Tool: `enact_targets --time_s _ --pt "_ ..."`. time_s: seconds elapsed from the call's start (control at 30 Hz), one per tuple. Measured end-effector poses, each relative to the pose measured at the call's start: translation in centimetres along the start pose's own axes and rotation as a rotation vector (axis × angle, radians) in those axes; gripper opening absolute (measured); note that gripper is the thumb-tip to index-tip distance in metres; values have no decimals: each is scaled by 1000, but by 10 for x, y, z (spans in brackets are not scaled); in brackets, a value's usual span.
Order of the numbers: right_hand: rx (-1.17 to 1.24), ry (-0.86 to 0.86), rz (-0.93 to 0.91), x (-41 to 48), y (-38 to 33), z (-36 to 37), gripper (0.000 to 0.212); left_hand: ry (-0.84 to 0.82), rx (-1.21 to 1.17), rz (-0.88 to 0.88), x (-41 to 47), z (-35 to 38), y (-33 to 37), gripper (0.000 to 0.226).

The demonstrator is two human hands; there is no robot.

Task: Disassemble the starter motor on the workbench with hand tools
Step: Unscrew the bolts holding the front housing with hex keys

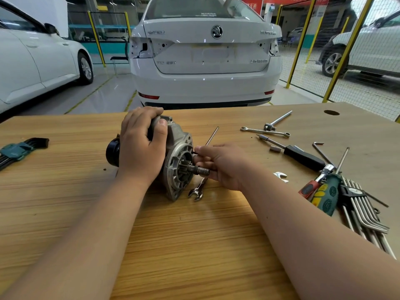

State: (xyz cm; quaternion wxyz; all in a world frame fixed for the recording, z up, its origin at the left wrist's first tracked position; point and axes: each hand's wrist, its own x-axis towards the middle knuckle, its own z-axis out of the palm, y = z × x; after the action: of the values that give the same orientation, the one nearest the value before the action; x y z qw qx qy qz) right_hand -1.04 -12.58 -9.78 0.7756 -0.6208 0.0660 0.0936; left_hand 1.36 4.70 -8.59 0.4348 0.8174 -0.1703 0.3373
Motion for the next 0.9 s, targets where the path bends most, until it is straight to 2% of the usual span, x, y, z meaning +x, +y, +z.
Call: enact_targets --time_s 0.3,0.37,0.57,0.9 --pt "-718 102 -217 -5 0 -2 28 -19 3 14 -4 -2 -3 40" --pt "-789 83 -237 -6 0 -1 31 -10 7 5 -9 -3 -4 42" --pt "-634 17 -238 -4 -2 -2 31 -21 56 -1 -20 -2 -11 56" --pt "-280 72 -88 -1 1 6 29 4 47 -3 -19 -1 -12 50"
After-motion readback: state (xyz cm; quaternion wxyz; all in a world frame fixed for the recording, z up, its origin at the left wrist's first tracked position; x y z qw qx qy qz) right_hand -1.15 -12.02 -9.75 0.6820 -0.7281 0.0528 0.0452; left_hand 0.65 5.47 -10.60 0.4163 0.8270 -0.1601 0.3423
